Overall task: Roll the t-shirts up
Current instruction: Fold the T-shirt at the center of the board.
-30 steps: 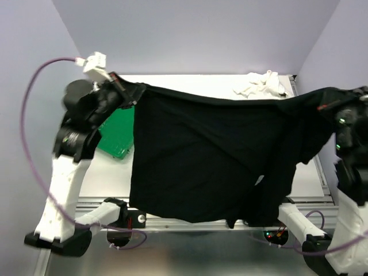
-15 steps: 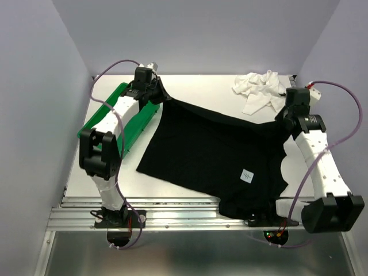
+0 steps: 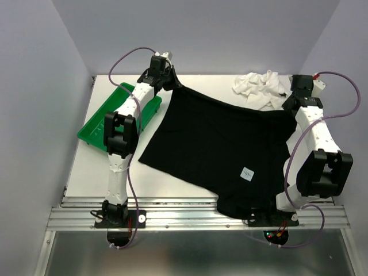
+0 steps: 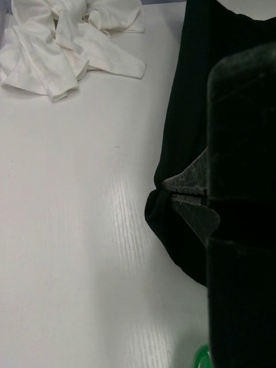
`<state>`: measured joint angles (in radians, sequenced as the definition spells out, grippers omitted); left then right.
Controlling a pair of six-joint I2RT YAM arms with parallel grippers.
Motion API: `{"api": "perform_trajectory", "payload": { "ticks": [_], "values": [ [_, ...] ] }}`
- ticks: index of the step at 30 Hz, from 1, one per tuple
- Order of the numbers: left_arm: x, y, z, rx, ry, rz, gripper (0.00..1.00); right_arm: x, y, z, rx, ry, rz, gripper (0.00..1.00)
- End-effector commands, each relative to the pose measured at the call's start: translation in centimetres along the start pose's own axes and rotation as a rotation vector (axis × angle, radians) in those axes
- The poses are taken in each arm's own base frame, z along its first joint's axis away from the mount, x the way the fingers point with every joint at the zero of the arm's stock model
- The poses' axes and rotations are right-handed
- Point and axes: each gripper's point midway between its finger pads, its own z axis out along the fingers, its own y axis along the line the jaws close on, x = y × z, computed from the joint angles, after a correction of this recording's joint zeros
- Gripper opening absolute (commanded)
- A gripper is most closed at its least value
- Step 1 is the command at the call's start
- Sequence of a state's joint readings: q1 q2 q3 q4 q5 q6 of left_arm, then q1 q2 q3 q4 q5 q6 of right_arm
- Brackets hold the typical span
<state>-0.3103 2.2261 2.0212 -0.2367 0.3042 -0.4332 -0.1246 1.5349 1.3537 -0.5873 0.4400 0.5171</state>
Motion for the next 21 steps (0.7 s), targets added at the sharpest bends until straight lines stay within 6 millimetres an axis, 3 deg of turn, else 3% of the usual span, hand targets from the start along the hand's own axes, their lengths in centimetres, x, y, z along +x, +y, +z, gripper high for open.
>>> {"api": "perform_trajectory", "payload": {
  "ticks": [1, 8, 14, 21],
  "values": [
    [-2.7, -1.2, 0.5, 0.025, -0.050, 0.053, 0.00, -4.8, 1.0, -0.1, -0.046, -0.121, 0.054, 0.01],
    [-3.8, -0.6, 2.6, 0.005, -0.072, 0.068, 0.00, -4.1, 1.2, 0.9, -0.055, -0.089, 0.027, 0.01],
    [-3.3, -0.1, 2.9, -0.002, -0.064, 0.072, 0.00, -0.2, 0.3, 1.1, -0.067, -0.003, 0.021, 0.01],
    [-2.8, 0.9, 2.9, -0.025, -0.050, 0.080, 0.00, 4.6, -2.2, -0.7, -0.049, 0.110, 0.021, 0.01]
  ]
}}
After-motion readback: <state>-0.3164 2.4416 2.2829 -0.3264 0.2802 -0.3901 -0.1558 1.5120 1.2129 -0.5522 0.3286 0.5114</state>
